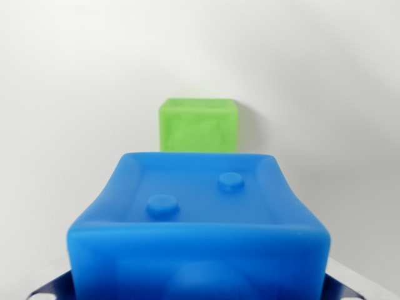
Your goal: Stack cube
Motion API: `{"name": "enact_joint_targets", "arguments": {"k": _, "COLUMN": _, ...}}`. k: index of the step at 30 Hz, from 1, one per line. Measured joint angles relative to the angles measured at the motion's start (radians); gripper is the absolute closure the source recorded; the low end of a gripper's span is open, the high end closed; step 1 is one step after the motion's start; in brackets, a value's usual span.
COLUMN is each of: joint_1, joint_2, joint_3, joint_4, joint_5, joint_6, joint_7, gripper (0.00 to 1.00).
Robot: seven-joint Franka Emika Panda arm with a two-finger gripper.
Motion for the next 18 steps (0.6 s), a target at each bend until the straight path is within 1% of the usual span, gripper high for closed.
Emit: {"name": "enact_joint_targets", "arguments": {"k": 18, "joint_1": 0.0, "joint_2": 0.09, "joint_3": -0.001, "joint_4": -0.008, "joint_5": -0.002, "joint_6": 0.099, "joint_7": 0.001, "gripper": 1.0}}
